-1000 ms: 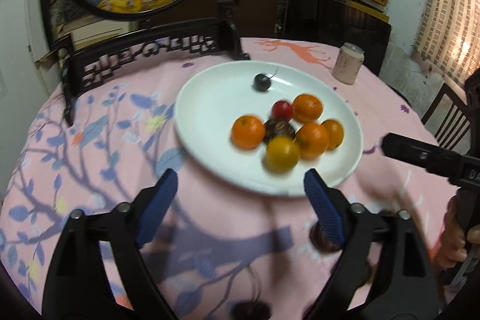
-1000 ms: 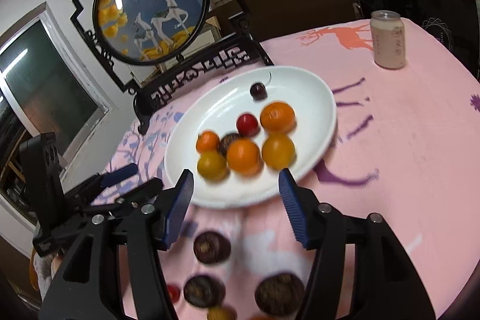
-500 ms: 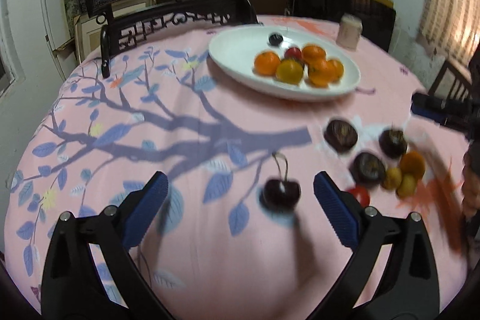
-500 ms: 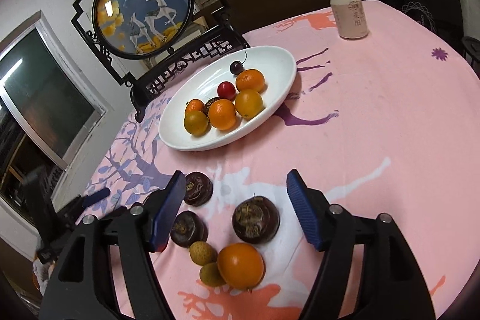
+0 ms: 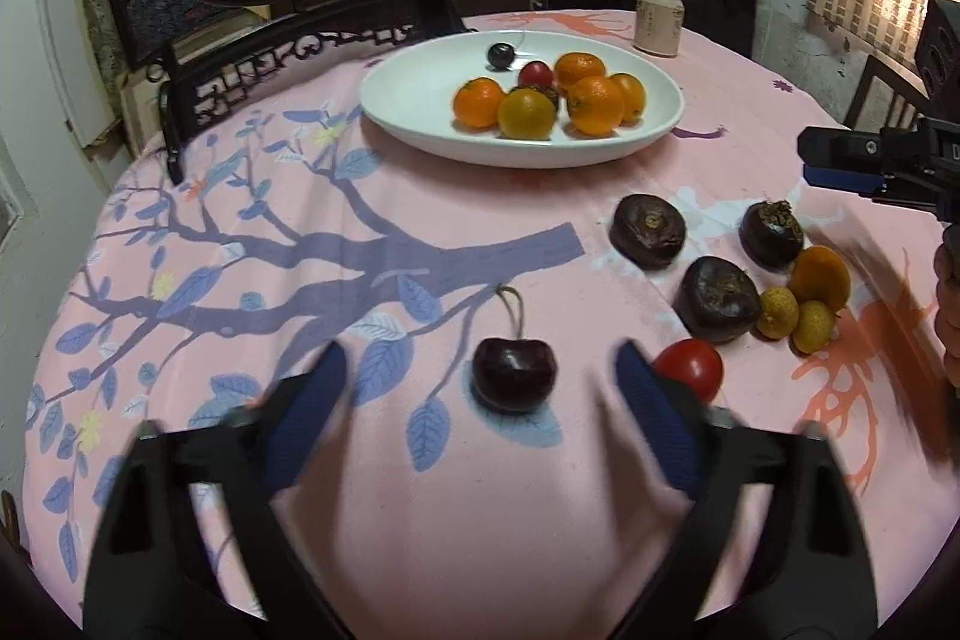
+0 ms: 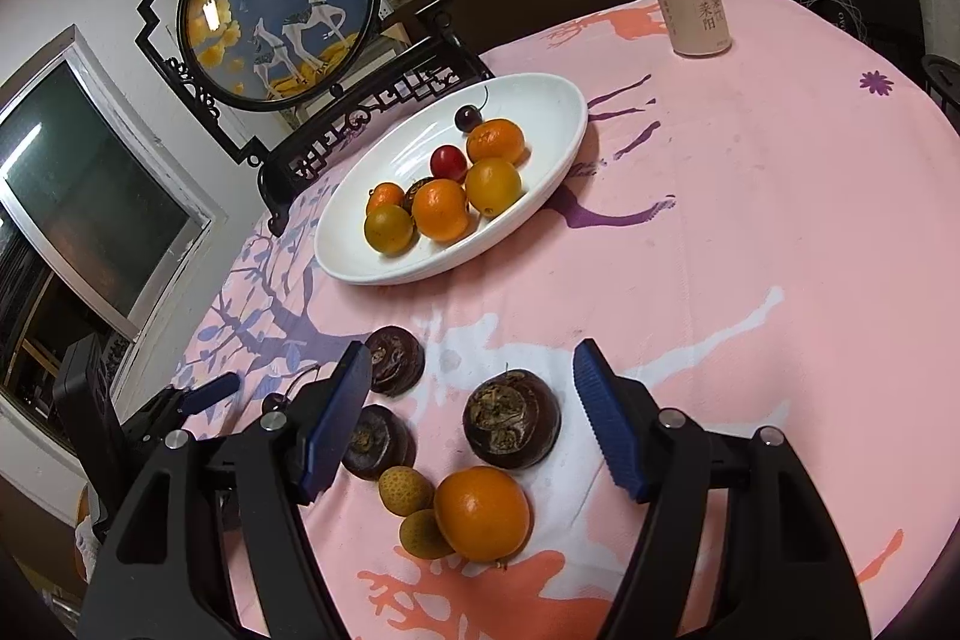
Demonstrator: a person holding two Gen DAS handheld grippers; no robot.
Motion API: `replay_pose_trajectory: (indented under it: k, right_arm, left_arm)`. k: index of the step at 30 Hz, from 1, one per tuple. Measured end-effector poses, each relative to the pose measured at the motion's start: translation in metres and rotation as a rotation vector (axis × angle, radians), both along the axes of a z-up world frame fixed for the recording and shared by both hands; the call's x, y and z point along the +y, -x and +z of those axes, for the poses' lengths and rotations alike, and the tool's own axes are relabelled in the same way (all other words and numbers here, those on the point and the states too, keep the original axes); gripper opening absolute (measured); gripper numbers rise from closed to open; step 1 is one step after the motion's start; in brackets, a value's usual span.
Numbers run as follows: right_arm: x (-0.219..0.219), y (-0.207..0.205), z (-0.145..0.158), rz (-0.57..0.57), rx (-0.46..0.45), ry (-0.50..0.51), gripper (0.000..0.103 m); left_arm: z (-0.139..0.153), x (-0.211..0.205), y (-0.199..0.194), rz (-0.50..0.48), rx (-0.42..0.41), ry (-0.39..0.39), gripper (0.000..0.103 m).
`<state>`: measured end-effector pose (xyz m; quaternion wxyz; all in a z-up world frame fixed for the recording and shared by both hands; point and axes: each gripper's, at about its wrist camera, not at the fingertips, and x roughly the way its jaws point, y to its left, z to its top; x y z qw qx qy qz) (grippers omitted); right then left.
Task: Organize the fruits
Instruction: 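Grasp dark cherry by stem with left tool while right grasps dark brown fruit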
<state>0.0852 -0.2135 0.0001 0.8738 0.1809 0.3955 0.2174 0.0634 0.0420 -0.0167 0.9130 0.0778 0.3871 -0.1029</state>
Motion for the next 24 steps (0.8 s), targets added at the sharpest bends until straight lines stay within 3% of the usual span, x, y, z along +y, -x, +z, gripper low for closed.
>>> replay_pose_trajectory:
  k: [1, 3, 21, 23, 24]
  right_arm:
    - [0.000, 0.000, 0.000, 0.001, 0.001, 0.000, 0.070]
    - [0.001, 0.000, -0.001, 0.004, 0.004, 0.001, 0.070]
    - [0.018, -0.007, -0.021, 0.053, 0.089, 0.105, 0.070]
    - [0.025, -0.007, -0.027, 0.058, 0.093, 0.173, 0.060]
    - [0.028, -0.005, -0.026, 0.055, 0.073, 0.207, 0.049]
  left_arm:
    - [-0.003, -0.001, -0.002, -0.015, 0.028, 0.011, 0.047]
    - [-0.012, -0.002, -0.008, -0.034, 0.087, 0.026, 0.032]
    - [-0.011, -0.004, -0.005, -0.030, 0.078, 0.020, 0.032]
    - [-0.011, -0.004, -0.006, -0.031, 0.079, 0.018, 0.032]
    - [-0.012, -0.004, -0.006, -0.032, 0.079, 0.017, 0.032]
